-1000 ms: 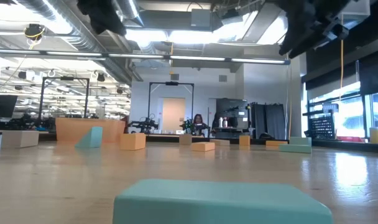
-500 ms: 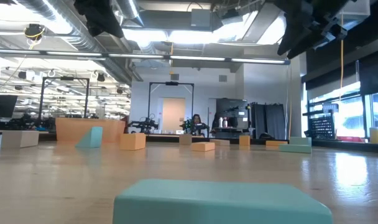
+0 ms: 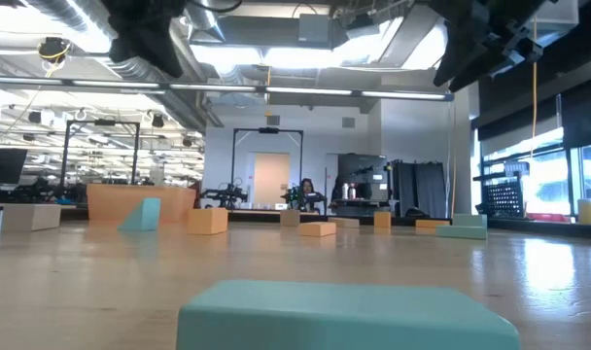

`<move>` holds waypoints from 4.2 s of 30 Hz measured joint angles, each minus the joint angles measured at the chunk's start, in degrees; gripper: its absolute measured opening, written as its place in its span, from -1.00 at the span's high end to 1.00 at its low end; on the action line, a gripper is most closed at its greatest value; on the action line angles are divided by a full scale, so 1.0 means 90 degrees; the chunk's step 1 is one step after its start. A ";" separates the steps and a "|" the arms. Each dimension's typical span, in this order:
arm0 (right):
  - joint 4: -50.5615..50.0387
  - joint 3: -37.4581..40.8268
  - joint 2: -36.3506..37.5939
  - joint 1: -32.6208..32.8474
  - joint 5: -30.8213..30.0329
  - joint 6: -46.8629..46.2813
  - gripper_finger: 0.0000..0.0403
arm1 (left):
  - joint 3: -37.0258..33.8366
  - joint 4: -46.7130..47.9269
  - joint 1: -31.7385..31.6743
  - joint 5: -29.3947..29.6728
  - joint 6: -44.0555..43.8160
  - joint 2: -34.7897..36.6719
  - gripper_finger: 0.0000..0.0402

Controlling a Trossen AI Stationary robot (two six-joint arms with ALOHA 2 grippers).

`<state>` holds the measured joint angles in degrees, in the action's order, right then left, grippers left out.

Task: Sort & place blocks by color
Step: Put the blue block into the blue bin

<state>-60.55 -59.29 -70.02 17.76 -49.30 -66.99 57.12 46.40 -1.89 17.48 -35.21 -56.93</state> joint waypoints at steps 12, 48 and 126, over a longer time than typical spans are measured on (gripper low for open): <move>0.0004 0.0000 0.0000 -0.0001 0.0001 0.0000 0.17 | 0.0000 0.0228 -0.0027 -0.0358 -0.0214 0.0000 0.54; 0.0009 0.0000 0.0000 -0.0002 0.0000 0.0000 0.17 | -0.0214 0.0557 0.0358 -0.0881 0.4159 -0.2696 0.20; 0.0235 0.0000 0.0000 0.0000 0.0096 0.0157 0.17 | -0.0202 0.0743 -0.1112 -0.2017 0.8189 -0.3568 0.20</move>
<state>-58.43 -59.29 -70.02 17.76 -48.43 -65.58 55.31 53.09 -11.90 -0.67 38.49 -89.03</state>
